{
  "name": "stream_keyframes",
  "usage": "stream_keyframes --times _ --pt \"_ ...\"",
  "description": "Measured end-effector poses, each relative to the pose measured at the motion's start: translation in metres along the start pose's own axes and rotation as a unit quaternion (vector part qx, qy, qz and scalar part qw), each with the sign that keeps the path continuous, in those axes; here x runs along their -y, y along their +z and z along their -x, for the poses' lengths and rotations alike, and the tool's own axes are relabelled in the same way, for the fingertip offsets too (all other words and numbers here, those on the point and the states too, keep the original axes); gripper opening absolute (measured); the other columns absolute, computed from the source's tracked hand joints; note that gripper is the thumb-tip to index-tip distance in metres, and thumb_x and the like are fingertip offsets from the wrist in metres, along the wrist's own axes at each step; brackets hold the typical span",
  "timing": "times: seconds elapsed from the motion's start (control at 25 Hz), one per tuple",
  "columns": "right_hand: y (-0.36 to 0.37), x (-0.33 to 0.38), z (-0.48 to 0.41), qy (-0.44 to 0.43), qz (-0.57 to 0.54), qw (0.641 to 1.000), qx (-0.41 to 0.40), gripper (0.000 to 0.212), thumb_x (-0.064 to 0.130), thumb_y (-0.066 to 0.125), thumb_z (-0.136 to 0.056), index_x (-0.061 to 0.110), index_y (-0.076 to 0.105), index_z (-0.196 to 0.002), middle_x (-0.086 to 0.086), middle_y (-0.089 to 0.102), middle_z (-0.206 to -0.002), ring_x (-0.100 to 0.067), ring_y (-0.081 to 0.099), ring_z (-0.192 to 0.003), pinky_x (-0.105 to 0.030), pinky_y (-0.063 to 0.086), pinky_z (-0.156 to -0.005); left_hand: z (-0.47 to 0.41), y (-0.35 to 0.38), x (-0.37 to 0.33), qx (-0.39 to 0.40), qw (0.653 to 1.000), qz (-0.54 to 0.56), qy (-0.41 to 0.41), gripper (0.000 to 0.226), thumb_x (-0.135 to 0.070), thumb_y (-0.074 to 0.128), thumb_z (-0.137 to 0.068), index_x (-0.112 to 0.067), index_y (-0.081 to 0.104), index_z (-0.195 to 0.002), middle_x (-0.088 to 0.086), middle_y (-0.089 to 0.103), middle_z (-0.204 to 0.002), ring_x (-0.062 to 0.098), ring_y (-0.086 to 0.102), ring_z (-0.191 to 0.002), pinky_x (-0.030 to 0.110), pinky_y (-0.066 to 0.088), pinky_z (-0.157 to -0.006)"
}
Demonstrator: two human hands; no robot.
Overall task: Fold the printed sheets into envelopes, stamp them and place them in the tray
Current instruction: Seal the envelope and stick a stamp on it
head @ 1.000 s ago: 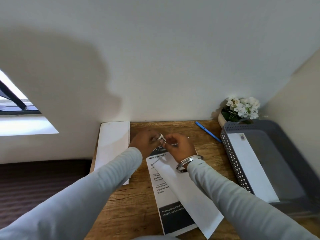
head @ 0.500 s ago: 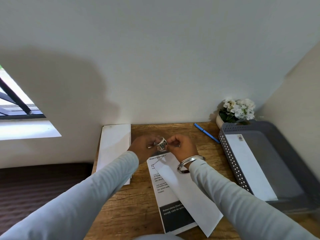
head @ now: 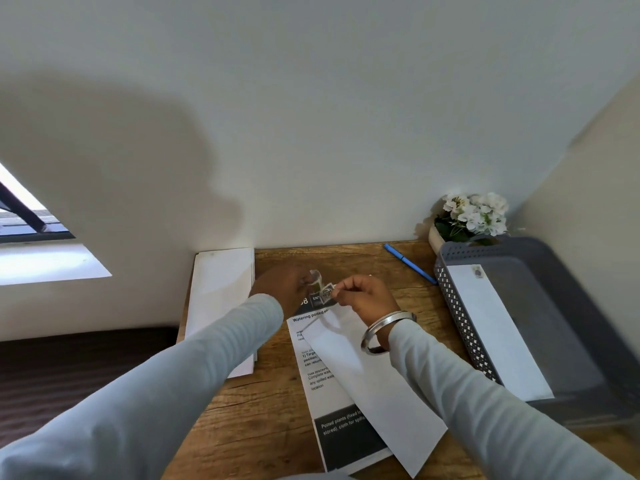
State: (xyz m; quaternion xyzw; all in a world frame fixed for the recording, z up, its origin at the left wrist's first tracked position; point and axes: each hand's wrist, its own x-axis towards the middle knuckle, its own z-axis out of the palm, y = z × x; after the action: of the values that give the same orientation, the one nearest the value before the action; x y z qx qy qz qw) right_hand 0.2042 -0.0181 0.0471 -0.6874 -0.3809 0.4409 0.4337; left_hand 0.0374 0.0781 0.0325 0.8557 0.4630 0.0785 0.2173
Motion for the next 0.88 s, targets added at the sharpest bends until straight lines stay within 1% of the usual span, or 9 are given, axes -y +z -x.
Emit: stream_keyframes --times 0.08,0.2,0.36,0.48,0.52,0.6,0.72,0.76,0.88 --pt "-0.007 -0.003 0.000 0.045 -0.055 0.997 -0.029 0.006 0.005 0.072 -0.085 0.011 0.074 -0.084 -0.001 0.073 -0.080 -0.014 0.064 -0.073 -0.023 0.048 -0.064 -0.009 0.002 -0.002 -0.009 0.999 -0.036 -0.004 0.024 -0.024 0.058 -0.097 -0.030 0.069 -0.117 -0.001 0.067 -0.121 0.025 0.065 -0.101 0.036 0.054 -0.088" --pt "-0.016 -0.006 -0.001 0.107 -0.113 0.986 -0.058 0.003 0.009 0.074 -0.085 0.010 0.075 -0.088 -0.004 0.075 -0.081 -0.016 0.065 -0.074 -0.033 0.050 -0.073 -0.027 0.008 -0.003 0.005 0.997 -0.074 -0.021 0.020 -0.019 0.059 -0.095 -0.030 0.070 -0.108 -0.001 0.067 -0.124 0.027 0.064 -0.106 0.038 0.054 -0.090" --pt "-0.021 -0.010 -0.004 0.155 -0.150 0.974 -0.071 0.007 0.009 0.076 -0.083 0.012 0.076 -0.090 -0.007 0.078 -0.091 -0.018 0.067 -0.078 -0.037 0.052 -0.080 -0.044 0.014 -0.001 0.018 0.996 -0.086 -0.025 0.019 -0.018 0.064 -0.091 -0.029 0.070 -0.106 -0.002 0.063 -0.126 0.026 0.061 -0.110 0.040 0.054 -0.091" --pt "-0.021 -0.012 -0.006 0.167 -0.169 0.967 -0.088 0.007 0.010 0.077 -0.082 0.016 0.076 -0.085 -0.001 0.077 -0.082 -0.018 0.067 -0.078 -0.038 0.053 -0.079 -0.040 0.017 0.000 -0.030 0.997 -0.064 -0.006 0.023 -0.021 0.069 -0.088 -0.028 0.068 -0.110 -0.002 0.058 -0.134 0.025 0.051 -0.124 0.041 0.049 -0.099" --pt "-0.020 -0.012 -0.006 0.169 -0.177 0.965 -0.095 0.007 0.010 0.077 -0.082 0.015 0.076 -0.085 -0.001 0.076 -0.080 -0.018 0.067 -0.077 -0.037 0.053 -0.079 -0.034 0.019 -0.002 -0.069 0.997 -0.035 0.009 0.020 -0.022 0.067 -0.089 -0.027 0.068 -0.108 -0.001 0.059 -0.130 0.025 0.050 -0.122 0.040 0.048 -0.098" --pt "-0.017 -0.013 -0.005 0.173 -0.198 0.959 -0.110 0.006 0.010 0.077 -0.082 0.014 0.076 -0.086 -0.002 0.077 -0.081 -0.018 0.066 -0.076 -0.038 0.053 -0.080 -0.015 0.023 -0.013 -0.126 0.987 0.091 0.028 0.013 -0.025 0.064 -0.092 -0.026 0.068 -0.104 -0.005 0.063 -0.113 0.017 0.058 -0.105 0.036 0.051 -0.089" --pt "-0.011 -0.015 -0.001 0.180 -0.221 0.952 -0.113 0.009 0.011 0.078 -0.081 0.014 0.077 -0.089 -0.005 0.078 -0.090 -0.021 0.069 -0.083 -0.042 0.054 -0.085 0.018 0.028 -0.037 -0.055 0.955 0.290 -0.034 0.016 -0.037 0.068 -0.092 -0.032 0.067 -0.107 -0.018 0.066 -0.102 0.001 0.061 -0.092 0.024 0.051 -0.078" --pt "-0.008 -0.016 0.001 0.179 -0.221 0.952 -0.110 0.010 0.010 0.078 -0.081 0.013 0.078 -0.090 -0.006 0.078 -0.091 -0.021 0.070 -0.084 -0.042 0.054 -0.084 0.024 0.032 -0.040 -0.036 0.946 0.317 -0.061 0.015 -0.037 0.070 -0.091 -0.033 0.068 -0.105 -0.019 0.067 -0.099 0.000 0.062 -0.091 0.023 0.051 -0.076" --pt "0.000 -0.018 0.013 0.169 -0.210 0.959 -0.092 0.010 0.008 0.077 -0.080 0.012 0.077 -0.089 -0.004 0.077 -0.085 -0.020 0.069 -0.079 -0.039 0.054 -0.081 0.032 0.038 -0.038 -0.035 0.937 0.335 -0.093 0.005 -0.029 0.069 -0.092 -0.026 0.070 -0.089 -0.009 0.072 -0.086 0.008 0.068 -0.080 0.034 0.059 -0.075"
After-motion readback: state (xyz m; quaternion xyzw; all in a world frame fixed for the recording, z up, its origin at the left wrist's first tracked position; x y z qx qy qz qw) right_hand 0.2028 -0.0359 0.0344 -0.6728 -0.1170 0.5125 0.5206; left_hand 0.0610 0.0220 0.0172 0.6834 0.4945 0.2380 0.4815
